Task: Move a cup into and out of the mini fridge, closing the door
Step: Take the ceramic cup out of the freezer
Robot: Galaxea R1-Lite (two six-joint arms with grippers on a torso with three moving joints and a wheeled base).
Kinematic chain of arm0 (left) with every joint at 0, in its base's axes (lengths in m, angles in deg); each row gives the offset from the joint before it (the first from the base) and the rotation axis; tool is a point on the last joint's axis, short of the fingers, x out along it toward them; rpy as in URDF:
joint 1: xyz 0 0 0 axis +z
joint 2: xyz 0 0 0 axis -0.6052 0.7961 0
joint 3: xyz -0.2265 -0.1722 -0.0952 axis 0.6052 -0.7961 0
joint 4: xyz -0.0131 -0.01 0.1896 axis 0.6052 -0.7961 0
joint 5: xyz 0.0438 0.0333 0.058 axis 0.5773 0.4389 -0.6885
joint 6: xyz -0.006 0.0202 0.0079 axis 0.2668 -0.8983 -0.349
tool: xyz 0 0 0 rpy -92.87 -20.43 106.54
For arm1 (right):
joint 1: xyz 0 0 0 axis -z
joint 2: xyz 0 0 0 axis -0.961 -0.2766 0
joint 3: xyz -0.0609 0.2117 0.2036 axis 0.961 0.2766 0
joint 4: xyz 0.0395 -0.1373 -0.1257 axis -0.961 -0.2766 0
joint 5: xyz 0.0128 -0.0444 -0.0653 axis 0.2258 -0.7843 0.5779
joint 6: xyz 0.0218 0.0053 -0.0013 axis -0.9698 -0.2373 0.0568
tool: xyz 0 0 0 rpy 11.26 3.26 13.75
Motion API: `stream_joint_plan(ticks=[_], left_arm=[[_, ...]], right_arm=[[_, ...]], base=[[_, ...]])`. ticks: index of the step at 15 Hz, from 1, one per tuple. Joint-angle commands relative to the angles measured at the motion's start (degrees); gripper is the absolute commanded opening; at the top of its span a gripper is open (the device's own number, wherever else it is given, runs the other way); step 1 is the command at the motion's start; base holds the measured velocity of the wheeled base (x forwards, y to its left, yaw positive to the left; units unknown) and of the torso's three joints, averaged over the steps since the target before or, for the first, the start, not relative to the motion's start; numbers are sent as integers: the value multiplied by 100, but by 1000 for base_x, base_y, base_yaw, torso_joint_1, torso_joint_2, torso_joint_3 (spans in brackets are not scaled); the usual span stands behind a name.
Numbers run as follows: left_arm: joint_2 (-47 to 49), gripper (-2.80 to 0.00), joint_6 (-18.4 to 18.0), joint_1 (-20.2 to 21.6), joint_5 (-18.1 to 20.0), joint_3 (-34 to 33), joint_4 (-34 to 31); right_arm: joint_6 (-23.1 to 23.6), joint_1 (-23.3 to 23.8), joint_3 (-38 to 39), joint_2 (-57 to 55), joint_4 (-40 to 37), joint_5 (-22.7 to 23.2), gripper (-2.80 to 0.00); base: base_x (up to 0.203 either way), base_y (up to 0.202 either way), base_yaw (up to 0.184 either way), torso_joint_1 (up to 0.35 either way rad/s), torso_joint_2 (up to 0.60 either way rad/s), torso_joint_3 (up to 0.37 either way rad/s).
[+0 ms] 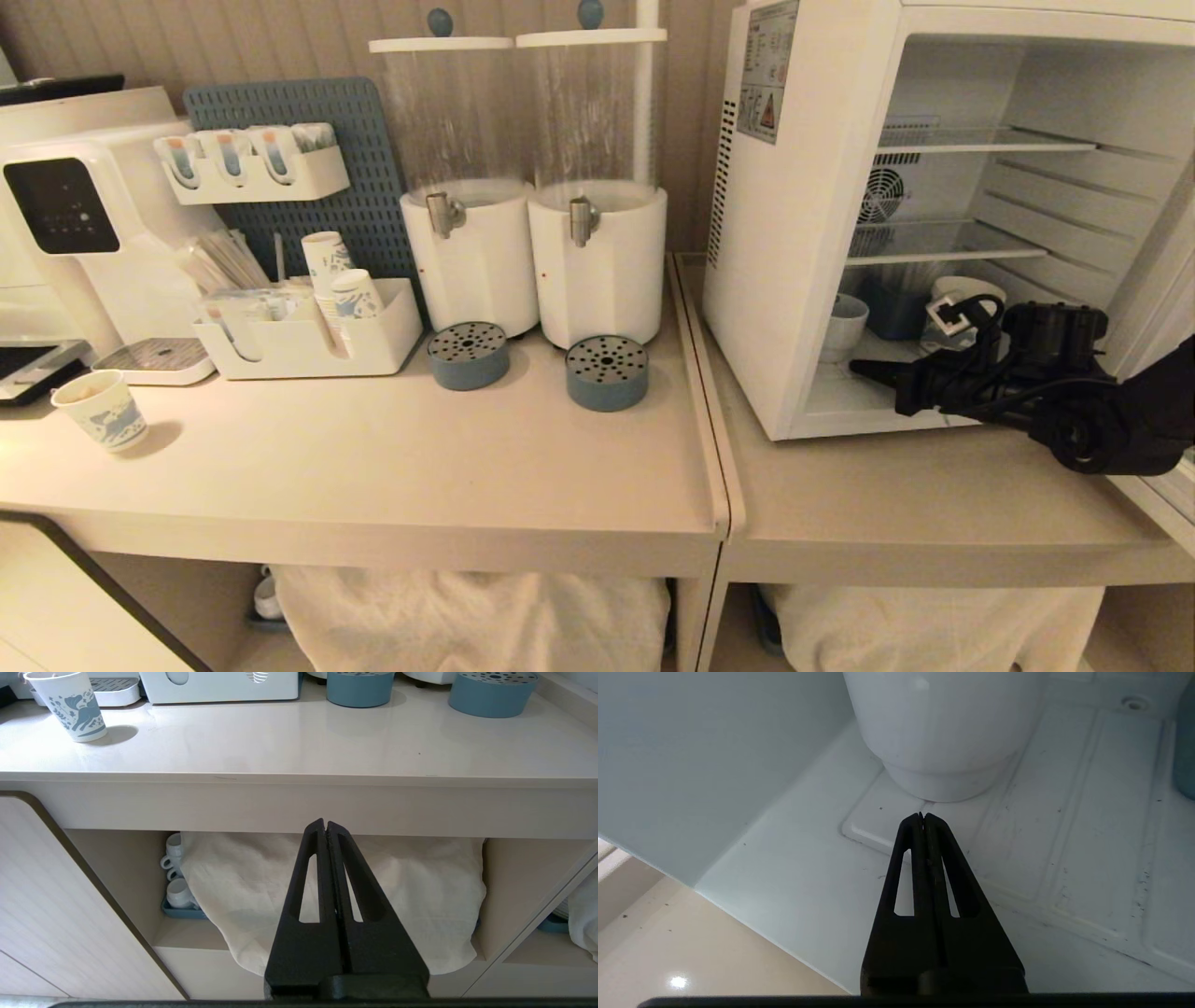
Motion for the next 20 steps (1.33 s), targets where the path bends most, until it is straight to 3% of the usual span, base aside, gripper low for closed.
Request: stream_joint_plan(ticks=[1, 20], left_arm=[[7, -280, 5, 3, -6, 0, 0], [7, -280, -4, 3, -6, 0, 0]], right_arm=[[-32, 0, 1, 59, 26, 26, -280], [-237, -73, 345, 724, -260, 152, -280]], base=[[0, 0, 0, 0, 0, 0], [0, 0, 0, 0, 0, 0]])
